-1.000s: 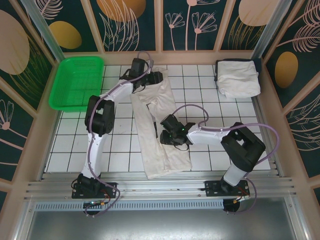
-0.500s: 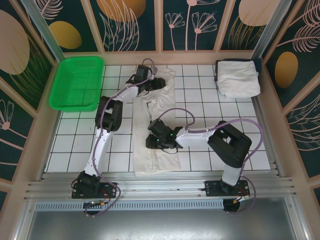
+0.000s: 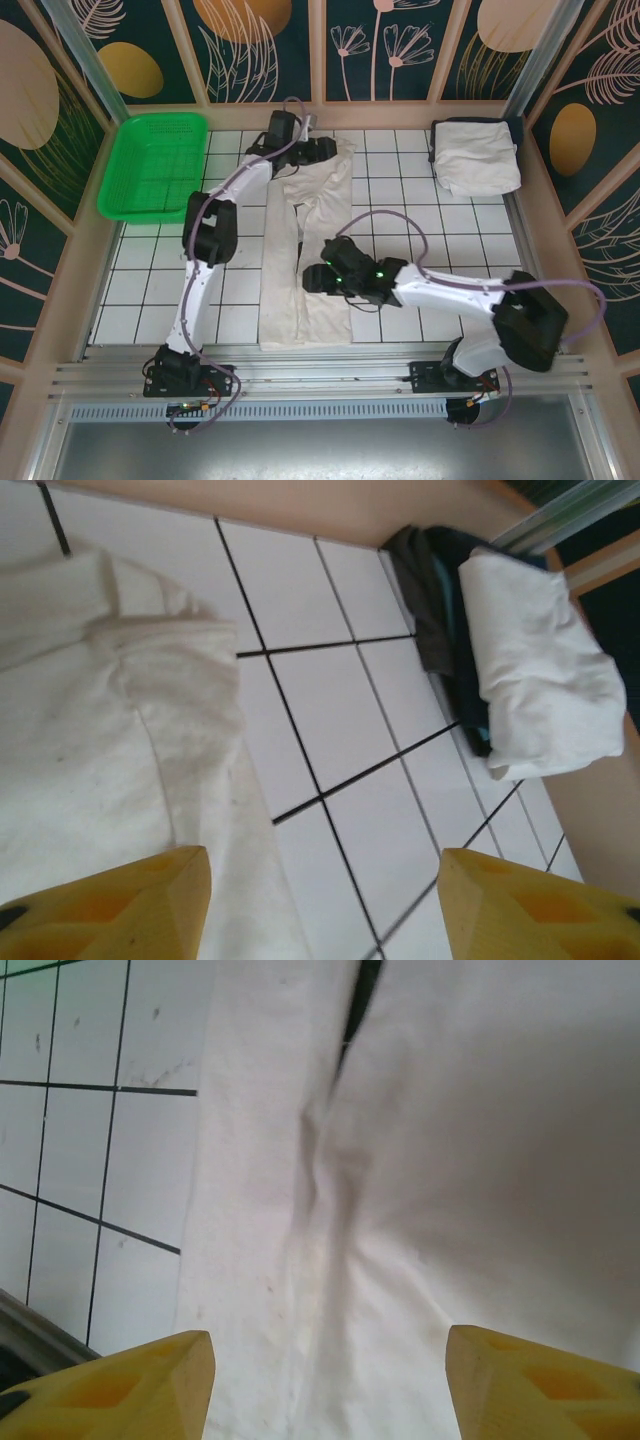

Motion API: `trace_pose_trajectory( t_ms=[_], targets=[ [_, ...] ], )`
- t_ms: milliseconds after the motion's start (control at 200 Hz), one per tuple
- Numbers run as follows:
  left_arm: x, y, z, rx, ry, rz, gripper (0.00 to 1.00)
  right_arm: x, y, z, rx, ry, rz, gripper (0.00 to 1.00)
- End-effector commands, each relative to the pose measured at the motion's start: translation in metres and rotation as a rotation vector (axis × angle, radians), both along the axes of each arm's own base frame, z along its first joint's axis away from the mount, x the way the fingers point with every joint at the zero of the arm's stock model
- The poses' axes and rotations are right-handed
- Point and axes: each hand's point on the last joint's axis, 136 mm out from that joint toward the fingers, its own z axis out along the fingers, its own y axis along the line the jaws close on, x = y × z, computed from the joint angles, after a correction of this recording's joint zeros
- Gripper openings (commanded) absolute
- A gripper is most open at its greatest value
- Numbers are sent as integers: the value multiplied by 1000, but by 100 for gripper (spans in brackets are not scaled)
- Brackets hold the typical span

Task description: Fold and stack the t-shirts

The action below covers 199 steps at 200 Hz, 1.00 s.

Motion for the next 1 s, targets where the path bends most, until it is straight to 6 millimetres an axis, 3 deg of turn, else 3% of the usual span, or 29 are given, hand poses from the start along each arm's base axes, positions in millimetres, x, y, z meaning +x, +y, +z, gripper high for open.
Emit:
trace_pose_trajectory(
  t_ms=[0, 70, 170, 340, 420, 470, 676, 751, 826, 991],
  targets=[
    [-40, 34, 79, 61, -96, 84, 64, -23, -48, -32, -118, 91, -74, 64],
    [-82, 59, 70, 98, -36, 131, 65, -42, -62, -39, -131, 137, -79, 64],
    [-163, 90, 40, 157, 57, 179, 66, -61, -74, -47, -151, 188, -69, 64],
    [-310, 127, -39, 235, 258, 281, 63, -90, -71, -55, -172, 263, -12, 60],
    [-361, 145, -62, 208, 325, 358, 56, -98, -70, -59, -193, 275, 6, 60],
    [-387, 148, -64, 157, 347, 362, 56, -101, -69, -61, -195, 281, 13, 59],
    [-443, 169, -106, 144, 477, 395, 53, -104, -63, -73, -228, 304, 34, 55],
    [-453, 170, -119, 190, 513, 378, 54, -104, -61, -76, -245, 309, 36, 53],
    [-458, 169, -119, 234, 514, 347, 56, -106, -60, -80, -257, 319, 37, 51],
    [-478, 186, -135, 420, 572, 305, 56, -106, -59, -86, -266, 329, 30, 45]
  ],
)
